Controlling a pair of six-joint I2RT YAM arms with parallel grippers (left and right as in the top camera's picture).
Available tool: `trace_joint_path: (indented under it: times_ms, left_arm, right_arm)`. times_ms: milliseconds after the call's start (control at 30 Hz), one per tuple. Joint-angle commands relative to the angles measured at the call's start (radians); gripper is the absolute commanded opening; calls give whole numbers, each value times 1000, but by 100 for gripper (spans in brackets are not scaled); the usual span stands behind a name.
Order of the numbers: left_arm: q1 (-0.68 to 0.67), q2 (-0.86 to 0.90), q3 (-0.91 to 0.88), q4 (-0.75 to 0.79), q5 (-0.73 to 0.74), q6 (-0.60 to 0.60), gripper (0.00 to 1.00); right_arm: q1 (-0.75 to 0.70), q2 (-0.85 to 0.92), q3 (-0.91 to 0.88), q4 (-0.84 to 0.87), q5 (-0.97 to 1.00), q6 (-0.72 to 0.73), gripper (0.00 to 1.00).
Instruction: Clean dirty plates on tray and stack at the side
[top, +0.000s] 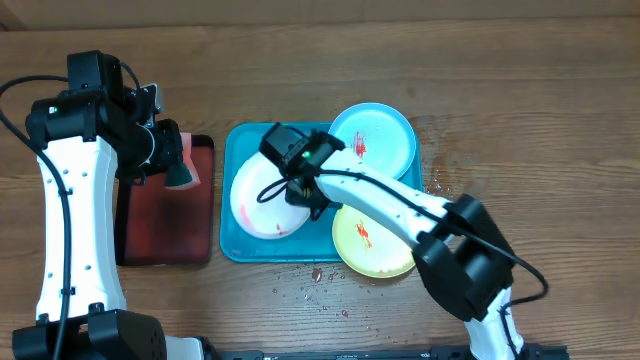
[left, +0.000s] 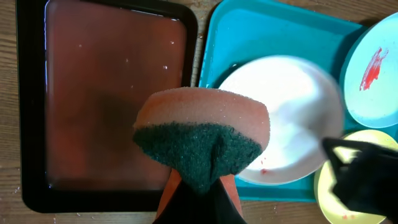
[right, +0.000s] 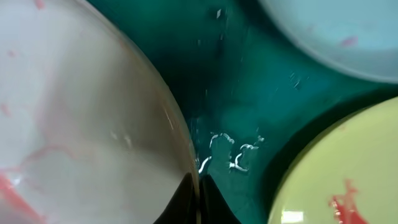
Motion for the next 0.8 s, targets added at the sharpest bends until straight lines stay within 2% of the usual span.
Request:
trace_joint_path:
  times_ms: [0,33,200,267,333,433,533,633,767]
  left_arm:
    - [-4,-8,-3,5,15,-22,4]
    - [-4,-8,-3,5,15,-22,4]
    - [-4,-8,-3,5,15,-22,4]
    - [-4,-8,-3,8,15,-22,4]
    - [-4,-8,-3,10,15,-22,4]
    - [-4,-8,-3,13,15,-22,4]
    - [-4,-8,-3,17,15,-22,4]
    - [-4,-8,-4,21,15,-22,4]
    - [-4,-8,-4,21,8,-22,4]
  right_arm:
    - [12,2,-14,-5,-94,-40,4]
    - [14,2,-14,-10,-98,-60,4]
    - [5,2,-14,-6,-127,-258,41]
    - [-9,2,-14,16,-127,-362,50]
    - [-27,2,-14,61,-128,-480,54]
    - [-49,2,-14,150,-127,-645,55]
    - [-70,3,-14,232,-127,-725,52]
    - [-95,14,-14,290,-127,-740,44]
    - [-124,51,-14,321,-143,-745,41]
